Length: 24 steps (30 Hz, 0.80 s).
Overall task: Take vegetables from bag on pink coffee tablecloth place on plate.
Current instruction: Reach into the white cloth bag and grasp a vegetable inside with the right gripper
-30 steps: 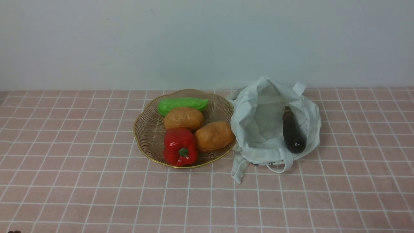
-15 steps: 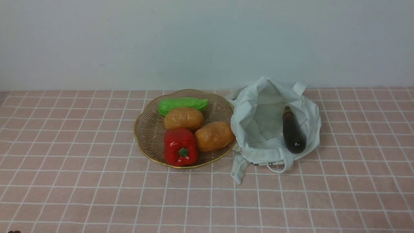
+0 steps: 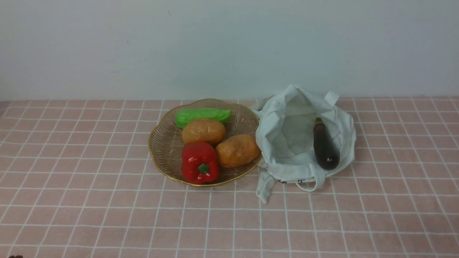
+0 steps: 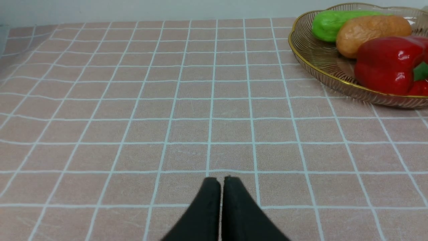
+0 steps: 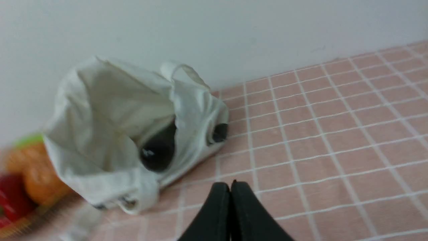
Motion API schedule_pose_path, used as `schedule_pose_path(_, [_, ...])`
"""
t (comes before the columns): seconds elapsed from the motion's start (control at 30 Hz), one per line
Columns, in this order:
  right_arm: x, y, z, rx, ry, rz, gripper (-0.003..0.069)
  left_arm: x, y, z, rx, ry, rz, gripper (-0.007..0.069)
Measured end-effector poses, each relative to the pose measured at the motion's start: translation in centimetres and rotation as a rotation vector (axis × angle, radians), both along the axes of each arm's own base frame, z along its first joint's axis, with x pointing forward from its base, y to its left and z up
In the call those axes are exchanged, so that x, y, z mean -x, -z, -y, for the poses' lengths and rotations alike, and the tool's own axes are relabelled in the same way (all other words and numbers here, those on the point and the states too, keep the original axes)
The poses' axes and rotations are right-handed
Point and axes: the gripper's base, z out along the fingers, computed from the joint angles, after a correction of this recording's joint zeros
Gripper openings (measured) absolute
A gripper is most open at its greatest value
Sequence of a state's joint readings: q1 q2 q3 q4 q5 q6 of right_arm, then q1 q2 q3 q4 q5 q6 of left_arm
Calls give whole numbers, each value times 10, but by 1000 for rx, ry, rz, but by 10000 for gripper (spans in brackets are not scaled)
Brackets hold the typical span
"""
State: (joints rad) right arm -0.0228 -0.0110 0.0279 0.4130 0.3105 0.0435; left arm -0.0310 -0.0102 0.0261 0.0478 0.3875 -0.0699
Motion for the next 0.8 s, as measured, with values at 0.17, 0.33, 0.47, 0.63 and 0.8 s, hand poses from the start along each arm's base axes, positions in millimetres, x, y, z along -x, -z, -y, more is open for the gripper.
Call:
schedule_pose_path(0.17, [0, -7, -4, -491, 7, 35, -15, 0, 0, 0, 0, 0, 0, -5])
schedule_pose_path(0.33, [0, -7, -7, -623, -14, 16, -15, 0, 0, 0, 0, 0, 0, -5])
schedule_pose_path(0.47, [0, -6, -9, -598, -39, -7, -15, 0, 0, 0, 0, 0, 0, -5])
schedule_pose_path(0.63, [9, -43, -16, -389, -142, 54, -15, 0, 0, 0, 0, 0, 0, -5])
schedule_pose_path(0.8, [12, -96, -18, -81, -192, 21, -14, 0, 0, 0, 0, 0, 0, -5])
